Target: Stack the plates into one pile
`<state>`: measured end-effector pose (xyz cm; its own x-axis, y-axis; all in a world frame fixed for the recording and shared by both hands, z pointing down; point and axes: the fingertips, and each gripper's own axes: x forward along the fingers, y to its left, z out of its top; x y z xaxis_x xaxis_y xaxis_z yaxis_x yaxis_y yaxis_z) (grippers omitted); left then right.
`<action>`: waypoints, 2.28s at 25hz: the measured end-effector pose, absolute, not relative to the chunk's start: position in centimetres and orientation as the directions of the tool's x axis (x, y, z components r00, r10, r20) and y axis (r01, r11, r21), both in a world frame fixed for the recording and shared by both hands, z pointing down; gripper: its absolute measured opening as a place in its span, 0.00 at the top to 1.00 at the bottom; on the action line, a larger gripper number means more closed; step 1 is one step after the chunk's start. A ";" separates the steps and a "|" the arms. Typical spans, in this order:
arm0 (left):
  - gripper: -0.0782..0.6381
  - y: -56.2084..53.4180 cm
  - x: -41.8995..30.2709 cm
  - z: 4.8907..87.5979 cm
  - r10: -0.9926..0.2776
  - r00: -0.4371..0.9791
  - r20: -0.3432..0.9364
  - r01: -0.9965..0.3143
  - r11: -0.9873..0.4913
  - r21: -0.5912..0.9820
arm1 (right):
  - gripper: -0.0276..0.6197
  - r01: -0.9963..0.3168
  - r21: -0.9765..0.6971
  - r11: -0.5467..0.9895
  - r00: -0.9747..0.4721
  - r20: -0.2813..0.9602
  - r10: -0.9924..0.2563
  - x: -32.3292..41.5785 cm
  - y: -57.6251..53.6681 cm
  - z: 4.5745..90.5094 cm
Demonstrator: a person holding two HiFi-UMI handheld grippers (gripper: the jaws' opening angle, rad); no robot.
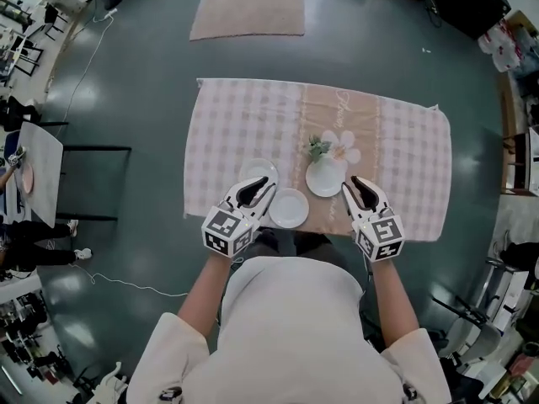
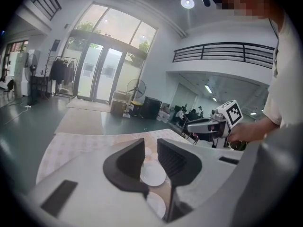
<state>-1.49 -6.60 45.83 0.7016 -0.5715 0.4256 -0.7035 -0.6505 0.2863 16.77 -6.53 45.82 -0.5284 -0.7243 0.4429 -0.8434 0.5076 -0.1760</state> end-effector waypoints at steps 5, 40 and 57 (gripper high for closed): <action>0.77 -6.8 1.3 48.6 -0.542 0.701 0.464 -0.700 -0.647 0.303 | 0.77 -0.832 -0.220 0.510 -0.547 0.484 -0.683 18.3 -7.1 49.2; 0.69 -8.3 9.3 78.7 -0.141 0.536 0.832 -0.758 -0.514 0.402 | 0.76 -0.846 -0.422 0.324 -0.522 0.778 -0.350 22.7 -6.6 78.0; 0.75 -8.4 10.0 81.7 -0.072 0.467 0.881 -0.809 -0.438 0.393 | 0.81 -0.843 -0.536 0.031 -0.505 0.772 -0.386 23.1 -7.6 80.5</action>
<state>9.96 -8.39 81.74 0.4669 -0.0716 0.8814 -0.8086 -0.4381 0.3927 23.06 -7.61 80.52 -0.5052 -0.3857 0.7720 -0.8434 0.0314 -0.5363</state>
